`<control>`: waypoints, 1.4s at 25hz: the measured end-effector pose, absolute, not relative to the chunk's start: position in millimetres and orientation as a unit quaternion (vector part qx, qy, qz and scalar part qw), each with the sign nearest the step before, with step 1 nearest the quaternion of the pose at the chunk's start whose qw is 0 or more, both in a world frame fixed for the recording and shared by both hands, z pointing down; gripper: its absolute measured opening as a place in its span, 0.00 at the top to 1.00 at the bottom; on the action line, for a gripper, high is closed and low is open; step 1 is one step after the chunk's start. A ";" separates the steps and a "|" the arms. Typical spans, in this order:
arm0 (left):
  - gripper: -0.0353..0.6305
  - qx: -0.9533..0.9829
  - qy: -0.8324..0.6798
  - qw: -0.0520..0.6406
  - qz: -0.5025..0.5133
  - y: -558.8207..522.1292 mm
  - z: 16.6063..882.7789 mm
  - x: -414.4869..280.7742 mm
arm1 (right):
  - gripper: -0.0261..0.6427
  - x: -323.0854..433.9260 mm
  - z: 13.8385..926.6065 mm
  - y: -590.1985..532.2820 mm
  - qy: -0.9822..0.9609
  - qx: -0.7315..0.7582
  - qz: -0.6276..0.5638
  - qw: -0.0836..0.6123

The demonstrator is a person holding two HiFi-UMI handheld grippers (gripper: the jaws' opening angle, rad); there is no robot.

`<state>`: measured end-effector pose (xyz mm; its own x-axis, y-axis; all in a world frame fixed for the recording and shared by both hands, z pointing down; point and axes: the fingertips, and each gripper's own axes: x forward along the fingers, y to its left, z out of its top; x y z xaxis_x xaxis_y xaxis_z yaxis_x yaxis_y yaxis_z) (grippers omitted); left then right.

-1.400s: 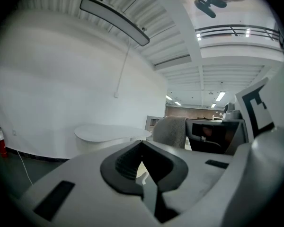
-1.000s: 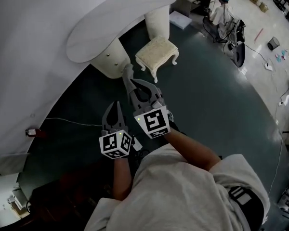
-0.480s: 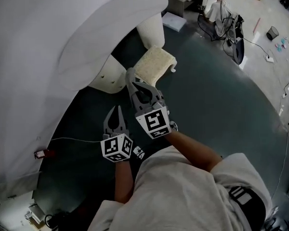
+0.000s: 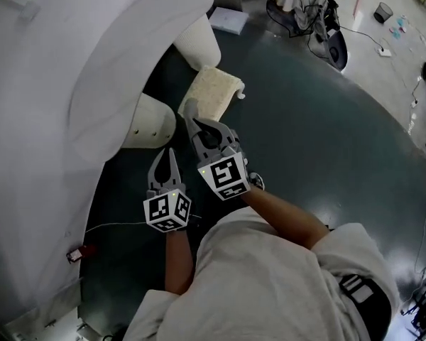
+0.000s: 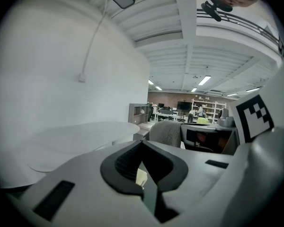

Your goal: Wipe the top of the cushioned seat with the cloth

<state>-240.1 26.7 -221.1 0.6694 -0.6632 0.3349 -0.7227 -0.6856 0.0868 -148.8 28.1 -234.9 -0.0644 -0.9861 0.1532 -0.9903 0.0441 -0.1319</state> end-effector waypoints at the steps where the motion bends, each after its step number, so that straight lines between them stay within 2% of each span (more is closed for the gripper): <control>1: 0.93 0.911 -0.371 0.109 0.143 18.3 -215.1 -231.8 | 0.94 -142.6 -228.0 22.7 -0.716 0.690 0.106 0.014; 10: 0.93 0.949 -0.250 0.120 0.149 -41.9 -195.1 -157.2 | 0.94 -60.1 -206.6 -8.3 -0.598 0.793 0.108 0.041; 16: 0.93 0.965 -0.173 0.124 0.155 -90.6 -184.9 -131.7 | 0.94 -36.2 -200.5 -43.1 -0.554 0.822 0.106 0.078; 22: 0.93 0.971 -0.107 0.126 0.173 -91.2 -166.1 -95.3 | 0.94 3.8 -191.2 -29.8 -0.516 0.843 0.111 0.106; 29: 0.93 0.961 -0.123 0.144 0.203 -56.2 -127.1 -43.6 | 0.94 61.6 -148.4 23.9 -0.516 0.840 0.147 0.085; 35: 0.93 0.942 -0.169 0.180 0.227 -22.1 -79.9 -22.5 | 0.94 91.2 -99.5 43.7 -0.554 0.808 0.178 0.094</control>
<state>-22.5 -22.1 -79.9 0.8403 -0.2359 0.4881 -0.3993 -0.8783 0.2630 91.2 43.7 -99.5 0.3220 -0.8623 0.3908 -0.9288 -0.3676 -0.0458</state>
